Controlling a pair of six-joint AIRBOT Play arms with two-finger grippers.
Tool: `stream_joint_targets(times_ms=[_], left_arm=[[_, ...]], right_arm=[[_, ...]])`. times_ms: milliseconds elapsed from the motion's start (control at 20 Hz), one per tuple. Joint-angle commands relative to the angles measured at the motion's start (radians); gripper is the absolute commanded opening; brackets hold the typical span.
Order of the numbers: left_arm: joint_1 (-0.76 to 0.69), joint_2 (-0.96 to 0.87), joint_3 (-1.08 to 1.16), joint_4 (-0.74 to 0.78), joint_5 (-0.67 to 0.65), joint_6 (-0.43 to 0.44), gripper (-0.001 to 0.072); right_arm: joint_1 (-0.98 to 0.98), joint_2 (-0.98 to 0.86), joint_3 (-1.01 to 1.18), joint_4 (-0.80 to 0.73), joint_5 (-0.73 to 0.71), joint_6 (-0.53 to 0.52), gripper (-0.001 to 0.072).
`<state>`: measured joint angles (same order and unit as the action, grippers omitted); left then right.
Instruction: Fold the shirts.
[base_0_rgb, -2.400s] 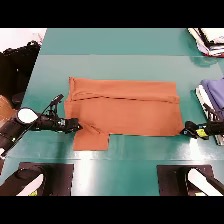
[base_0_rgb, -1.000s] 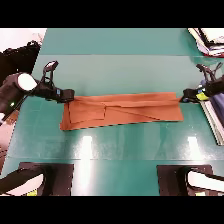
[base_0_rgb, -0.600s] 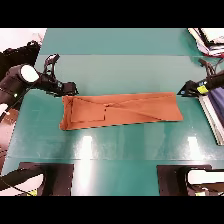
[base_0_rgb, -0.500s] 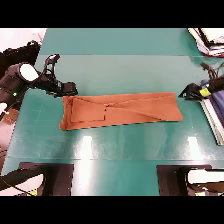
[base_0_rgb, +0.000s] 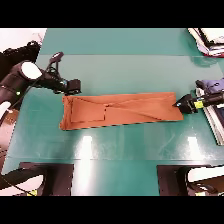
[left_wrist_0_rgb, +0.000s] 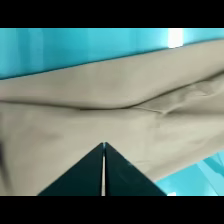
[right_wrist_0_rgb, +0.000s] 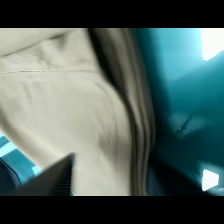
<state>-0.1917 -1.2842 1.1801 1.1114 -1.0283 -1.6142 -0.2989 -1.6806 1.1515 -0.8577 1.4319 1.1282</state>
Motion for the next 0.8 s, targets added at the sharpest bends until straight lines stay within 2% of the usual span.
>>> stream_joint_targets(times_ms=[0,50,150,300,450,750], left_arm=[[-0.087,-0.041,0.0,-0.027,0.067,-0.002,0.0024],[-0.124,-0.064,0.002,-0.035,0.093,-0.002,0.0025],[-0.19,-0.116,0.018,-0.06,0.137,-0.002,0.0024],[-0.278,-0.241,0.11,-0.08,0.156,-0.002,0.0024],[-0.359,-0.392,0.24,-0.084,0.15,-0.002,0.0024],[-0.432,-0.533,0.335,-0.094,0.121,-0.001,0.0024]], right_arm=[[0.053,-0.032,-0.01,0.03,-0.059,-0.03,0.0234],[0.067,-0.027,-0.01,0.028,-0.063,-0.036,0.0081],[0.068,0.004,-0.01,0.03,-0.061,-0.039,0.0016],[0.068,0.121,-0.01,0.082,-0.063,-0.037,0.0016],[0.084,0.266,-0.004,0.23,-0.058,-0.036,0.0016],[0.25,0.38,0.228,0.235,-0.008,0.069,0.0016]])
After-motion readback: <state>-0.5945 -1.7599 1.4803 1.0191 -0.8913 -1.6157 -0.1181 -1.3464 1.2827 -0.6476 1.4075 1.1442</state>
